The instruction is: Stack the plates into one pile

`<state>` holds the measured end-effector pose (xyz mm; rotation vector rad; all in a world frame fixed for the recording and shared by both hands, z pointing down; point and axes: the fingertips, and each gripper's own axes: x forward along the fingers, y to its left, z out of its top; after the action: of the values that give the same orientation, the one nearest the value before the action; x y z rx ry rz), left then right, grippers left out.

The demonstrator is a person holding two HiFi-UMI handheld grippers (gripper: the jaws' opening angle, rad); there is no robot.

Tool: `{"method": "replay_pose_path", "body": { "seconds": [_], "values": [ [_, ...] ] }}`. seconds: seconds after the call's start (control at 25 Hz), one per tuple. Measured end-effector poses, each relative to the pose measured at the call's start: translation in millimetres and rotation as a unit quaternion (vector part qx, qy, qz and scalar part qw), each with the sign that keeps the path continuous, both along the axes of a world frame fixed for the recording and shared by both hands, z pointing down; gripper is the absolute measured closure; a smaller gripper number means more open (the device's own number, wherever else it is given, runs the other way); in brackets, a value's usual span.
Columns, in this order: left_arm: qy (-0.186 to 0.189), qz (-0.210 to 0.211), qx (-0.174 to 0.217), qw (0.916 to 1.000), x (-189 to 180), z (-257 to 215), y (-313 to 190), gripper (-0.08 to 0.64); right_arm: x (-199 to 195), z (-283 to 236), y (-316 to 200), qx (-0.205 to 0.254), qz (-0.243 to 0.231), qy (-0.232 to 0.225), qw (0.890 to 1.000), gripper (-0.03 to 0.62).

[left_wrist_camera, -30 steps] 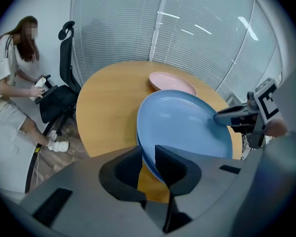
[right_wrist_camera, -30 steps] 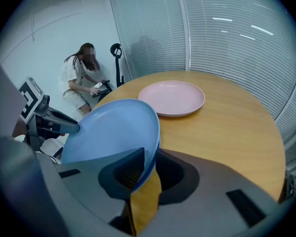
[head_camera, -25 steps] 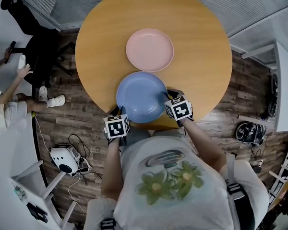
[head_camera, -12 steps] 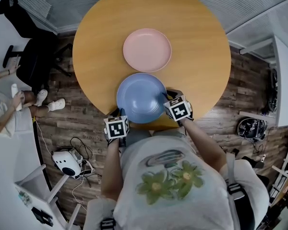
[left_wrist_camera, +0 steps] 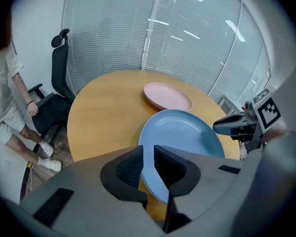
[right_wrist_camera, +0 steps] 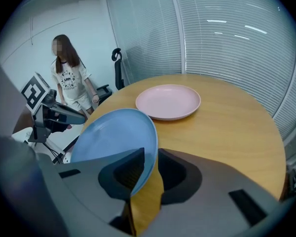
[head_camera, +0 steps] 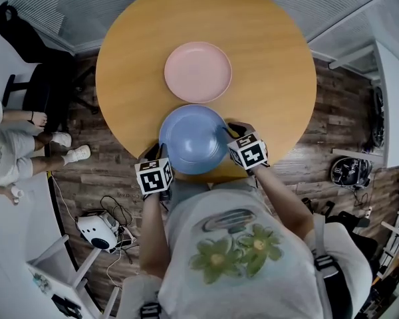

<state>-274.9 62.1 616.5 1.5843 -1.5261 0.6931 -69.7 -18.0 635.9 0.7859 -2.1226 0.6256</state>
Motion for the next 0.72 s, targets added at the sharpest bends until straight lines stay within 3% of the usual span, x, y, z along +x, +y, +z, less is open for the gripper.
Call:
{"method": "replay_pose_path", "body": {
  "seconds": [0.32, 0.72],
  "values": [
    [0.024, 0.004, 0.061, 0.9979, -10.1, -30.3, -55.9, 0.479, 4.2, -17.2, -26.2, 0.009, 0.033, -0.025, 0.999, 0.518],
    [0.018, 0.036, 0.085, 0.9955, -15.6, -40.2, -111.9, 0.479, 4.7, -28.0, -71.7, 0.020, 0.068, -0.044, 0.997, 0.518]
  ]
}}
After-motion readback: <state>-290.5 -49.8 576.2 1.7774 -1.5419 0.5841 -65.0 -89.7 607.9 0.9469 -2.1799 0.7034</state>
